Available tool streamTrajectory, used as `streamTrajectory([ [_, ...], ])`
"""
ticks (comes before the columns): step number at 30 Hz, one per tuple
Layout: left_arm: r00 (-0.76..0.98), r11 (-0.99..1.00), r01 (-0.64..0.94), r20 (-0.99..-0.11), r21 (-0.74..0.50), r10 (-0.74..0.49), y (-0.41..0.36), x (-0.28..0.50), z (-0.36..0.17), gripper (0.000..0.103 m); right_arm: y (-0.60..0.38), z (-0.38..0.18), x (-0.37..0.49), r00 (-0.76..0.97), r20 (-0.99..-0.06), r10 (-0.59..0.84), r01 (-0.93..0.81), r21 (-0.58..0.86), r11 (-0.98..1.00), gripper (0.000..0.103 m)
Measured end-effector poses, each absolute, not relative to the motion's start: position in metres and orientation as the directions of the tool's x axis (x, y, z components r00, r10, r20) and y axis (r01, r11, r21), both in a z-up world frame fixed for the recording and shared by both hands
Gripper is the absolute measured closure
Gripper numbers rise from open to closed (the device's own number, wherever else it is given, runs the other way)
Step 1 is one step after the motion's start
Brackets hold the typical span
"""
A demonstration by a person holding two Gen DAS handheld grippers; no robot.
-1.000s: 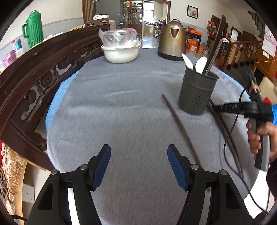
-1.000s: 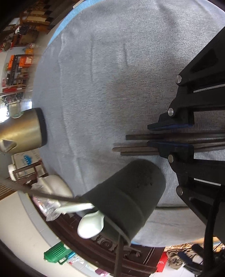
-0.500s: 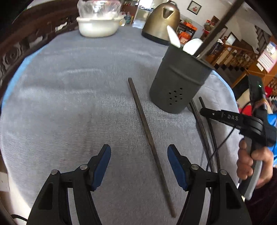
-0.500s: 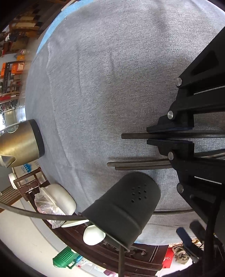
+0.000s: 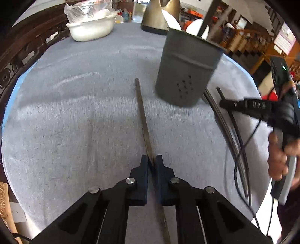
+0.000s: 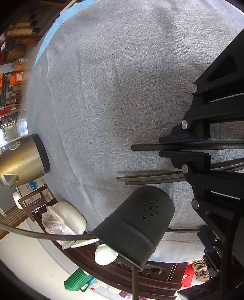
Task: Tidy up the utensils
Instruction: 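Grasp a dark chopstick with the left gripper while the right gripper grasps another chopstick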
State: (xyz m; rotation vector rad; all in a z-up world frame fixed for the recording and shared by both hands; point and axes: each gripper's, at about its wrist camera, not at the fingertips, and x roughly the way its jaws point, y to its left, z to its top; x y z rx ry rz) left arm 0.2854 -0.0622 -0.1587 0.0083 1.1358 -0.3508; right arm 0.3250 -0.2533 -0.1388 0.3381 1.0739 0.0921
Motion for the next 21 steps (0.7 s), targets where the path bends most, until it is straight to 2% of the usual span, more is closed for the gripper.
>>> streamTrajectory([
  [5, 0.311, 0.937, 0.285, -0.905, -0.204, -0.291, -0.046, 0.267, -0.158, 0.096, -0.255, -0.134, 0.32, 0.477, -0.85, 0.222, 0.104, 0.305, 0.947, 0.094],
  [10, 0.268, 0.929, 0.281, -0.91, -0.24, -0.316, -0.04, 0.264, -0.156, 0.096, -0.248, -0.131, 0.305, 0.421, -0.892, 0.165, 0.098, 0.225, 0.969, 0.096],
  [11, 0.263, 0.929, 0.273, -0.91, -0.25, -0.322, -0.036, 0.268, -0.155, 0.093, -0.248, -0.134, 0.303, 0.405, -0.9, 0.16, 0.106, 0.22, 0.97, 0.095],
  [13, 0.267, 0.934, 0.247, -0.909, -0.257, -0.32, -0.031, 0.282, -0.15, 0.081, -0.25, -0.134, 0.299, 0.408, -0.897, 0.169, 0.108, 0.231, 0.967, 0.095],
  [15, 0.292, 0.934, 0.23, -0.896, -0.272, -0.333, -0.03, 0.298, -0.147, 0.059, -0.255, -0.133, 0.298, 0.383, -0.904, 0.189, 0.128, 0.254, 0.959, 0.094],
  [21, 0.324, 0.939, 0.189, -0.884, -0.289, -0.337, -0.031, 0.345, -0.148, 0.059, -0.261, -0.133, 0.305, 0.335, -0.919, 0.206, 0.158, 0.27, 0.95, 0.093],
])
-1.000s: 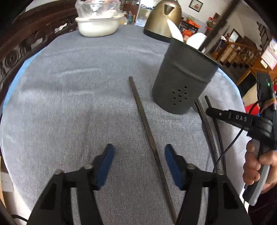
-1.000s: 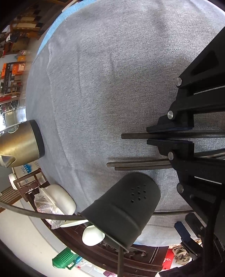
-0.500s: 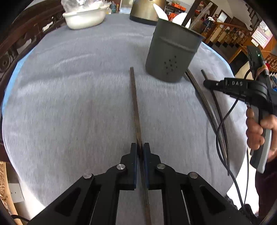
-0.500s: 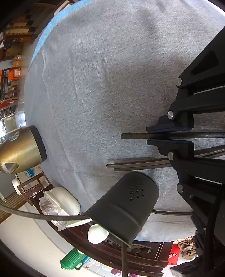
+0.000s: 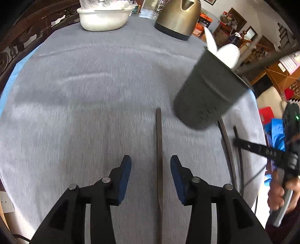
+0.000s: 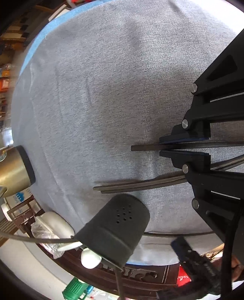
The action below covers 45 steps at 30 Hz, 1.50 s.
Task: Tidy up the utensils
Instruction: 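Lift both chopsticks and carry them above the gray holder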
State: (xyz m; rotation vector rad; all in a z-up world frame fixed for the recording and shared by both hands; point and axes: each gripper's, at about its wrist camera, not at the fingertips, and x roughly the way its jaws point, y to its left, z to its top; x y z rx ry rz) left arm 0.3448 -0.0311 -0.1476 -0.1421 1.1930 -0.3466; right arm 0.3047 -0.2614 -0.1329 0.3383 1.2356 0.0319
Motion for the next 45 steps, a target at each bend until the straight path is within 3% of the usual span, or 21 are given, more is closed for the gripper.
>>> streamTrajectory([
  [8, 0.32, 0.937, 0.269, -0.897, -0.222, -0.304, -0.057, 0.385, -0.146, 0.061, -0.261, -0.132, 0.324, 0.273, -0.943, 0.192, 0.195, 0.25, 0.948, 0.091],
  [11, 0.323, 0.94, 0.283, -0.903, -0.193, -0.283, -0.065, 0.388, -0.148, 0.076, -0.261, -0.133, 0.325, 0.269, -0.944, 0.191, 0.181, 0.245, 0.953, 0.094],
  [12, 0.321, 0.938, 0.286, -0.903, -0.193, -0.284, -0.066, 0.39, -0.148, 0.09, -0.26, -0.133, 0.324, 0.273, -0.944, 0.185, 0.167, 0.236, 0.957, 0.094],
  [13, 0.312, 0.934, 0.294, -0.903, -0.205, -0.296, -0.07, 0.394, -0.149, 0.096, -0.259, -0.133, 0.322, 0.281, -0.943, 0.18, 0.152, 0.229, 0.962, 0.094],
  [18, 0.317, 0.928, 0.296, -0.893, -0.228, -0.32, -0.066, 0.392, -0.147, 0.096, -0.257, -0.129, 0.315, 0.311, -0.936, 0.166, 0.128, 0.214, 0.968, 0.096],
  [27, 0.452, 0.93, 0.28, -0.821, -0.239, -0.348, -0.018, 0.344, -0.083, 0.097, -0.257, -0.069, 0.289, 0.489, -0.851, 0.19, 0.047, 0.243, 0.969, 0.096],
  [35, 0.608, 0.93, 0.258, -0.704, -0.261, -0.366, 0.013, 0.325, -0.003, 0.097, -0.25, 0.001, 0.272, 0.683, -0.698, 0.217, -0.033, 0.267, 0.963, 0.096],
  [45, 0.71, 0.927, 0.288, -0.596, -0.241, -0.375, 0.015, 0.317, 0.052, 0.097, -0.231, 0.074, 0.254, 0.834, -0.501, 0.233, -0.095, 0.286, 0.953, 0.096],
])
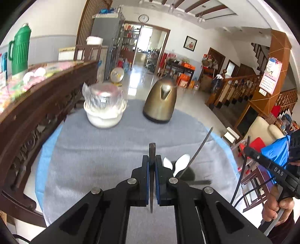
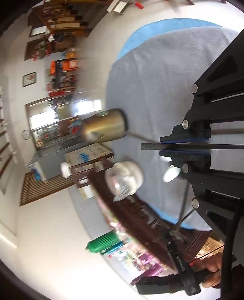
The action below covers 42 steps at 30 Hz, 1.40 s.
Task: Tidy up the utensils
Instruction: 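Lift both chopsticks and carry them above the gray holder, then lower both chopsticks into the holder and open both grippers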
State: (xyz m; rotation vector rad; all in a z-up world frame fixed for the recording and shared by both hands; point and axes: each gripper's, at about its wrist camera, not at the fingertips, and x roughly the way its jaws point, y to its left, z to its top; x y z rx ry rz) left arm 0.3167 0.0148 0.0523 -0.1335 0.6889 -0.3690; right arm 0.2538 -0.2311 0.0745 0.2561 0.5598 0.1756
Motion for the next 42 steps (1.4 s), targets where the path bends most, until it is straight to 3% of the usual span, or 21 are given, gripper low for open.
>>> streamTrajectory([
  [10, 0.782, 0.93, 0.314, -0.504, -0.189, -0.366, 0.01, 0.318, 0.109, 0.097, -0.219, 0.13, 0.26, 0.952, -0.235, 0.197, -0.121, 0.303, 0.945, 0.096],
  [19, 0.833, 0.923, 0.33, -0.4, -0.198, -0.383, 0.005, 0.321, 0.146, 0.097, -0.203, 0.138, 0.27, 0.994, -0.072, 0.088, -0.061, 0.309, 0.949, 0.096],
  [27, 0.814, 0.904, 0.354, -0.397, -0.242, -0.424, -0.01, 0.328, 0.132, 0.097, -0.186, 0.125, 0.292, 0.998, -0.064, 0.003, 0.016, 0.287, 0.958, 0.096],
  [42, 0.735, 0.893, 0.357, -0.508, -0.274, -0.449, -0.024, 0.343, 0.082, 0.097, -0.187, 0.08, 0.305, 0.977, -0.206, 0.055, 0.001, 0.26, 0.966, 0.096],
])
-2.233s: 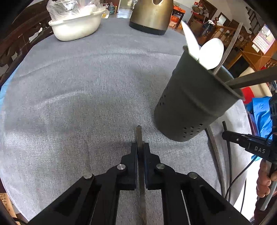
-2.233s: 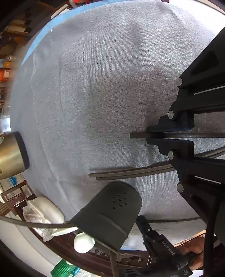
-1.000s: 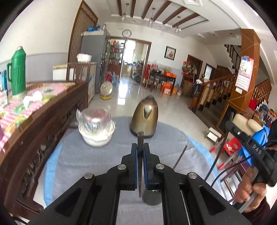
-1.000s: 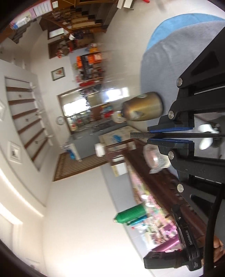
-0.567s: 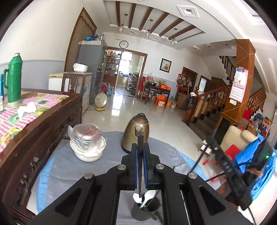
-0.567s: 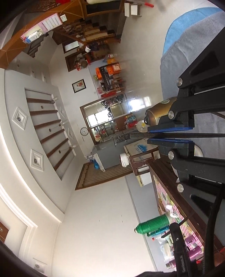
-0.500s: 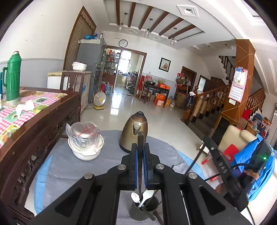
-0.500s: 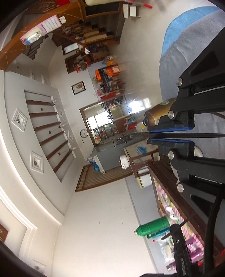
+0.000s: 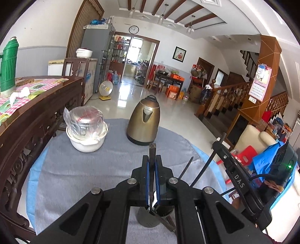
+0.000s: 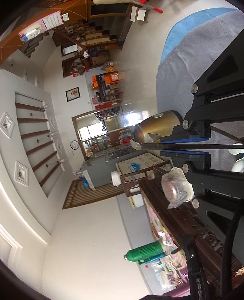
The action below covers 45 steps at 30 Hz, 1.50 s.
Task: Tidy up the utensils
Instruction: 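Lower both chopsticks into the holder and open both grippers, then move the right gripper to a dark chopstick on the cloth and close it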
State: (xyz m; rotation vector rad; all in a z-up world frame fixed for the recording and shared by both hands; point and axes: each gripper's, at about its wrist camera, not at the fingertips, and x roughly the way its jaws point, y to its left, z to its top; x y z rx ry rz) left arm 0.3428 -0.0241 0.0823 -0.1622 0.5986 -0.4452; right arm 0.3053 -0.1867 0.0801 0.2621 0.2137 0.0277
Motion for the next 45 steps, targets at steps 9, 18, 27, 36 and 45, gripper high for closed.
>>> streamTrajectory([
  [9, 0.71, 0.872, 0.409, -0.507, -0.267, -0.489, -0.016, 0.336, 0.084, 0.097, -0.187, 0.069, 0.296, 0.953, -0.265, 0.144, -0.07, 0.271, 0.96, 0.093],
  [18, 0.723, 0.853, 0.399, -0.457, -0.337, -0.518, 0.023, 0.328, 0.082, 0.059, -0.204, 0.071, 0.273, 0.932, -0.267, 0.245, -0.142, 0.353, 0.925, 0.053],
  [27, 0.787, 0.949, 0.237, -0.532, -0.206, -0.312, 0.057, 0.299, 0.051, 0.037, -0.241, 0.075, 0.218, 0.946, -0.188, 0.263, -0.163, 0.425, 0.89, 0.053],
  [36, 0.702, 0.992, 0.122, -0.703, -0.034, -0.11, 0.035, 0.279, -0.001, 0.028, -0.261, 0.044, 0.179, 0.927, -0.31, 0.21, -0.069, 0.41, 0.91, 0.053],
  [45, 0.726, 0.993, 0.091, -0.688, 0.082, -0.01, 0.023, 0.252, 0.0, 0.024, -0.262, 0.006, 0.172, 0.883, -0.415, 0.218, -0.022, 0.428, 0.904, 0.053],
])
